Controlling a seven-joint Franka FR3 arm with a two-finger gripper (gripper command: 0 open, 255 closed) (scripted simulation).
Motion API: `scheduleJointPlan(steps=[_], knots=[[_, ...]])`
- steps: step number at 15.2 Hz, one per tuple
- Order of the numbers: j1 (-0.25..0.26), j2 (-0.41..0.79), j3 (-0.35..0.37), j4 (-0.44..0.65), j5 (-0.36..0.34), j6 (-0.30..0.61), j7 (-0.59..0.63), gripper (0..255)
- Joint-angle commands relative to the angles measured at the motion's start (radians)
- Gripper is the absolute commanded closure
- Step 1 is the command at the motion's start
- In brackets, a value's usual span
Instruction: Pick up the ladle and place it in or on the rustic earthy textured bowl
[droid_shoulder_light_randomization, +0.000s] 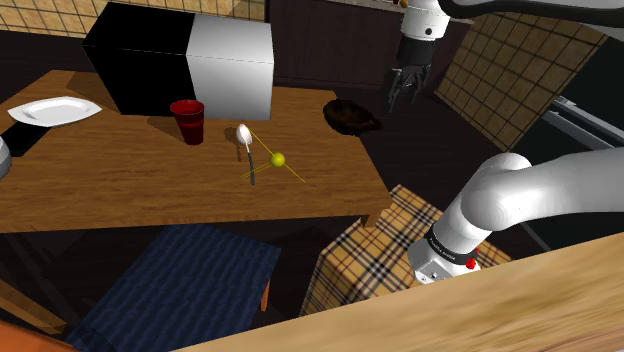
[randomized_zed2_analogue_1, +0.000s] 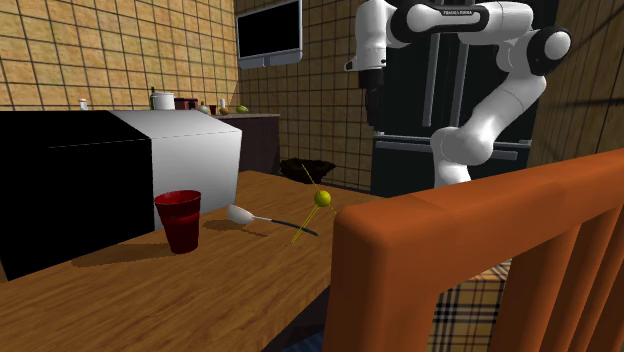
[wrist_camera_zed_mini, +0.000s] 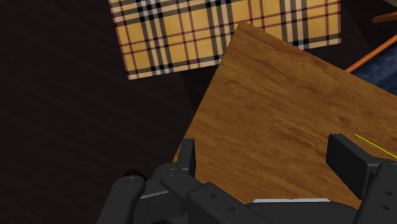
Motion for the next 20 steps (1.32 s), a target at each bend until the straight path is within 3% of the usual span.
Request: scheduleJointPlan(steps=[1,11,20], knots=[[0.000,0.000,0.000,0.000,0.000,0.000,0.000,0],[0.014,0.353,0.138,0.132,0.112,0.159,0.232,0],[0.028,0.713,0.222,0.359,0.132,0.249,0.429,0]])
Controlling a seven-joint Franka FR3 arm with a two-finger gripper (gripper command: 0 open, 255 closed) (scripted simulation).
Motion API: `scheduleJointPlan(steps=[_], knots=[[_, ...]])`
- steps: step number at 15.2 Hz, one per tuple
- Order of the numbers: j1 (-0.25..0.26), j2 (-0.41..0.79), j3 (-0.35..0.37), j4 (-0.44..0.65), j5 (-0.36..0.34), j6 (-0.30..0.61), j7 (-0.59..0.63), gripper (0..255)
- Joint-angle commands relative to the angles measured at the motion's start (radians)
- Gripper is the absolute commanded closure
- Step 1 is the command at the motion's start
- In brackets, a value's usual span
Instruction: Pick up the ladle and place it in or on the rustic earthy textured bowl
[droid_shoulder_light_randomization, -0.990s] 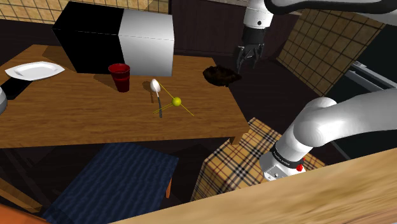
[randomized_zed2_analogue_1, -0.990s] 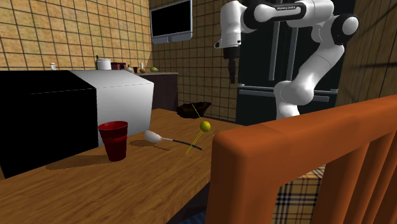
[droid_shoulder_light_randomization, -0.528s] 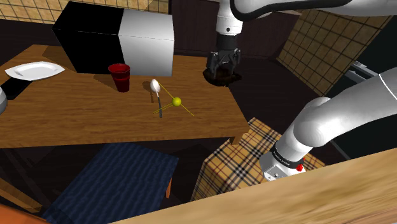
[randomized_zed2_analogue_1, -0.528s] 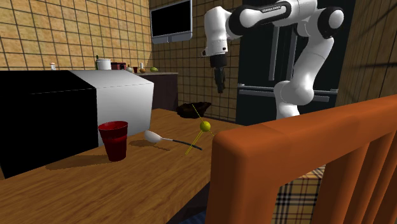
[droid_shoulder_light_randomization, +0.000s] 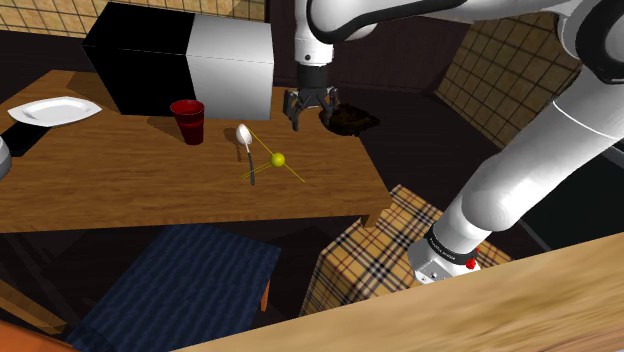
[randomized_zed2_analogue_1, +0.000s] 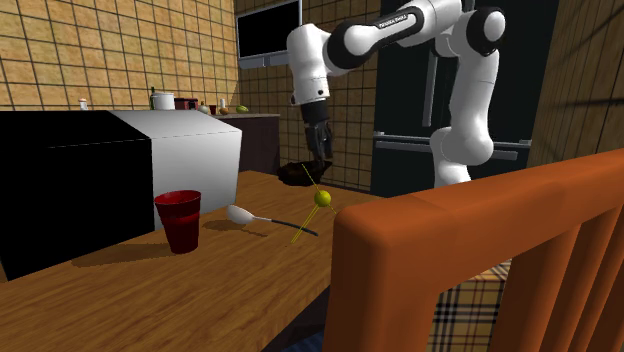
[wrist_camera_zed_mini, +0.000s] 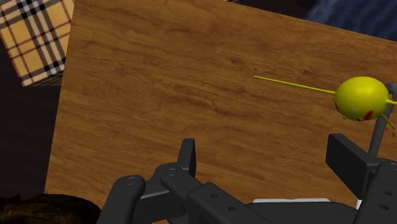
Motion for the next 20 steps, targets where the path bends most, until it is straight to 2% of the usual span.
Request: scheduleJointPlan(steps=[1,7,14,20], knots=[[0.007,0.092,0.016,0.062,-0.003,0.021,0.048,0],[0.039,0.346,0.034,0.280,-0.023,0.031,0.169,0],[0.097,0.648,0.027,0.604,-0.046,-0.015,0.284,0],[0.101,0.651,0.027,0.529,-0.045,0.064,0.282,0]])
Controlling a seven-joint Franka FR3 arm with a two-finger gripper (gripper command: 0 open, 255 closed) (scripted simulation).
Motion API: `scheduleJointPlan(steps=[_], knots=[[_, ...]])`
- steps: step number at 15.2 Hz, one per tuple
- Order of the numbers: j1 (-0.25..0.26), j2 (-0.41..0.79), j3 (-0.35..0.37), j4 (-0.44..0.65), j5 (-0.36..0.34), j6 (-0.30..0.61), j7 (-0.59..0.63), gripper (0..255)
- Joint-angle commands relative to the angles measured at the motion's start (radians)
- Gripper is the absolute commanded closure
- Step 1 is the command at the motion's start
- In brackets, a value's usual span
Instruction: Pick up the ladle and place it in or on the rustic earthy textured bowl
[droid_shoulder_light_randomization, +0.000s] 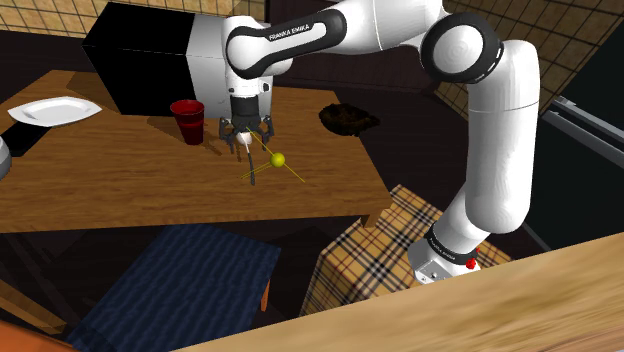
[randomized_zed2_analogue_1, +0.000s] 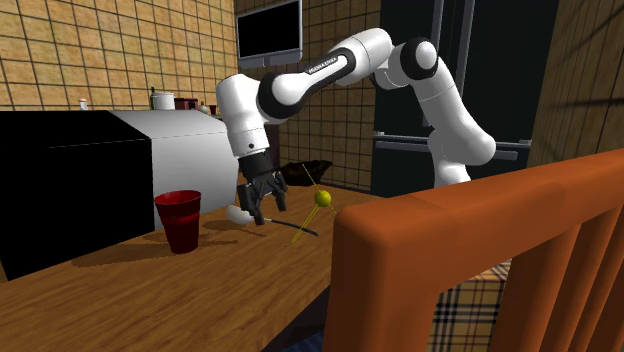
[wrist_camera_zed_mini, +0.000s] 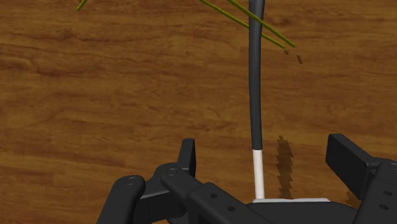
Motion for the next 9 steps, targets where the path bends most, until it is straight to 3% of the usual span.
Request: scheduleJointPlan(steps=[1,9], knots=[[0.001,-0.001,0.001,-0.027,0.001,0.027,-0.001,0],[0.001,0.000,0.001,-0.033,0.001,0.034,-0.001,0]])
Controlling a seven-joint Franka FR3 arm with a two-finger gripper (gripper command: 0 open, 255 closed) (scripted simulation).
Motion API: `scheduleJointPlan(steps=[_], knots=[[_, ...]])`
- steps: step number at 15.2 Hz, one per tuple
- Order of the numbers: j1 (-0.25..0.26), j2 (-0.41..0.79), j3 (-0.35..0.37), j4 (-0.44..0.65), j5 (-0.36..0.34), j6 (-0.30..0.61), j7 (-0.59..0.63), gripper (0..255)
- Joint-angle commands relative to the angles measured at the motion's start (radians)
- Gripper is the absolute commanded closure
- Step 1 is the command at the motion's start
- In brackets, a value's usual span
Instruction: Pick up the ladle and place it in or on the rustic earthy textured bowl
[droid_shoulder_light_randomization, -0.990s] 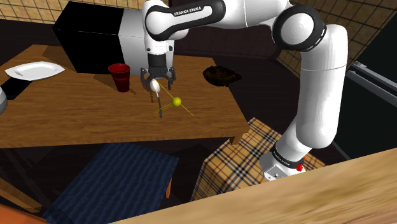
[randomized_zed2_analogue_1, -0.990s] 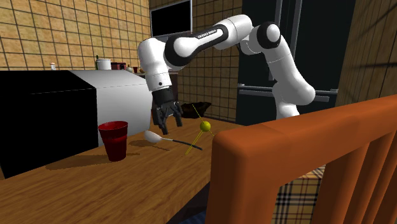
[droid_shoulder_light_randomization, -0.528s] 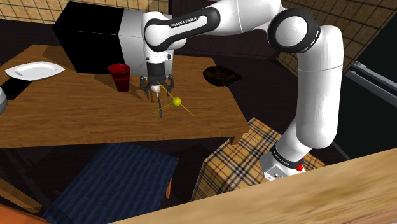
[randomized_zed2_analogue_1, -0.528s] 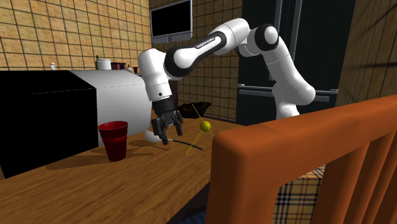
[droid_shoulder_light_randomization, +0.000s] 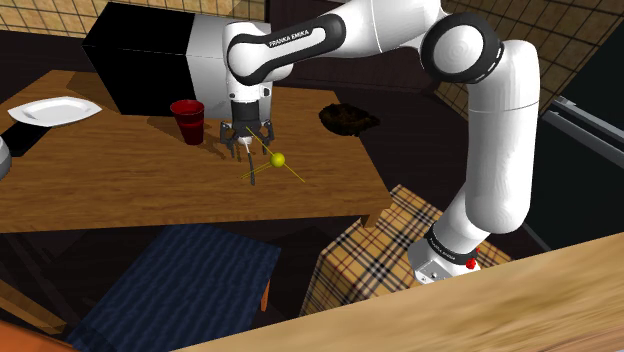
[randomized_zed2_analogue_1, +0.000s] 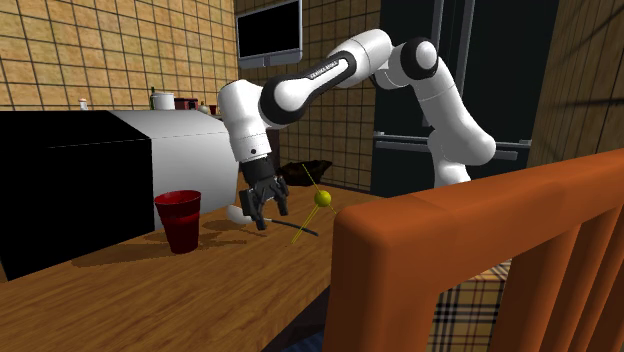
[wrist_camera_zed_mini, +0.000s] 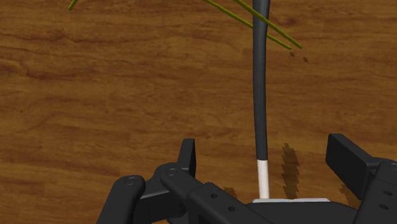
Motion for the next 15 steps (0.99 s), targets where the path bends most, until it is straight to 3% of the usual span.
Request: scheduleJointPlan(steps=[1,10,15], knots=[[0.000,0.000,0.000,0.000,0.000,0.000,0.000,255],[0.000,0.000,0.000,0.000,0.000,0.000,0.000,255],[-0.002,-0.026,0.003,0.030,0.005,-0.054,0.006,255]])
